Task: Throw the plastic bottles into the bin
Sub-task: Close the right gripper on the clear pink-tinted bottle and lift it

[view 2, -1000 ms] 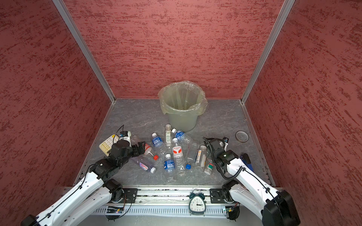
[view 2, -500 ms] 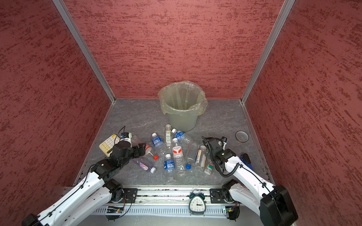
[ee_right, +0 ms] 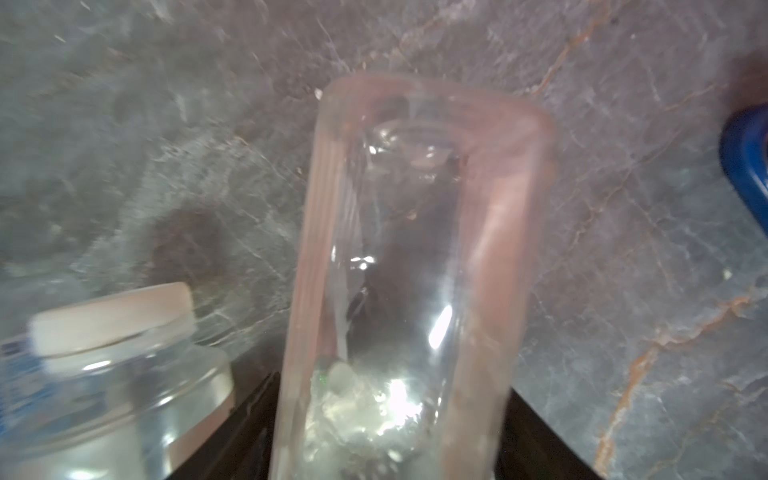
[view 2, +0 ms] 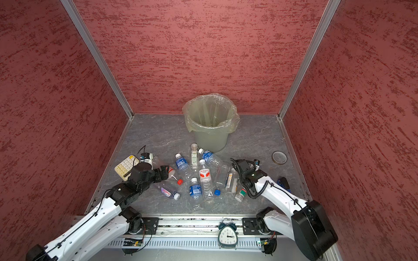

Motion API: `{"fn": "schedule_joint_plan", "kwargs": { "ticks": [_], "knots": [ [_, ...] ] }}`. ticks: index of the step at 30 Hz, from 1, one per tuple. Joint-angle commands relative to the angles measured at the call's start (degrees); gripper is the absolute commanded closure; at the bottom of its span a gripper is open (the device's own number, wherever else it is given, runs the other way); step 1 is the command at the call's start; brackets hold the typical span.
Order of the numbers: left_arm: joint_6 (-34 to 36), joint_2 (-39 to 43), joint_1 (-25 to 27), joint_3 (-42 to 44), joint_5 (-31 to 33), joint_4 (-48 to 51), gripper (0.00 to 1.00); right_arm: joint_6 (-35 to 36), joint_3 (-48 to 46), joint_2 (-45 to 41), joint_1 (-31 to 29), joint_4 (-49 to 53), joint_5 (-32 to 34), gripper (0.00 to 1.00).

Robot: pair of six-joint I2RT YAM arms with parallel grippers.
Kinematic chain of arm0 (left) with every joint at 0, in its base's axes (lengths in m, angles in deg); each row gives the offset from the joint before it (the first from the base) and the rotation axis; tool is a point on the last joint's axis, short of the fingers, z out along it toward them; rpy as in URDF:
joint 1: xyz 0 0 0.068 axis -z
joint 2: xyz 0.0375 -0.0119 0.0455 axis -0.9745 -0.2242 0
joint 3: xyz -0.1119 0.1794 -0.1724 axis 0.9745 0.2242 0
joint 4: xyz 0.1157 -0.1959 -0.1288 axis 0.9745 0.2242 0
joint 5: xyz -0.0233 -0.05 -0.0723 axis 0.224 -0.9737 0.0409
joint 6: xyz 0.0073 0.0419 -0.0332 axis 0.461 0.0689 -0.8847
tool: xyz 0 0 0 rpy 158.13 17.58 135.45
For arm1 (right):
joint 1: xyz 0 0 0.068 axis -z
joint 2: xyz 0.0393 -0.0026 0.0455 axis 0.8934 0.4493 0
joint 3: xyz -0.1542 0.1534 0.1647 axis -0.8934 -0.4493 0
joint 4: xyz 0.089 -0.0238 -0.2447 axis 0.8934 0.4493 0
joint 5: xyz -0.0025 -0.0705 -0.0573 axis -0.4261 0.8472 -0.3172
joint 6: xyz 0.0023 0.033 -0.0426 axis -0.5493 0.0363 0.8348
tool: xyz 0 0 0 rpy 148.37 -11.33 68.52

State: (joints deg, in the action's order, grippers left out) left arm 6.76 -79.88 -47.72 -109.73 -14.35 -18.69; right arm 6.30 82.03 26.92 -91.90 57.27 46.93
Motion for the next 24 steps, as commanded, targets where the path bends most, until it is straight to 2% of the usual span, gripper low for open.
{"fn": "schedule_joint_plan", "kwargs": {
  "ticks": [1,9,14,24],
  "knots": [
    [-0.2,-0.3,0.3,0.7,-0.6,-1.4,0.03,-0.4,0.6,-0.1,-0.5,-0.2,0.6,0.25],
    [0.2,-1.3,0.2,0.7,-0.5,-2.2,0.03,-1.2,0.1,-4.7,-0.5,0.9,1.5,0.39],
    [0.4,-1.5,0.3,0.5,-0.7,-2.0,0.03,-0.9,0.1,-5.6,-0.6,0.9,1.3,0.52],
    [1.9,2.5,0.3,1.6,-3.1,-0.9,0.03,-2.3,3.5,-8.0,-4.9,5.0,7.5,0.58]
  ]
}}
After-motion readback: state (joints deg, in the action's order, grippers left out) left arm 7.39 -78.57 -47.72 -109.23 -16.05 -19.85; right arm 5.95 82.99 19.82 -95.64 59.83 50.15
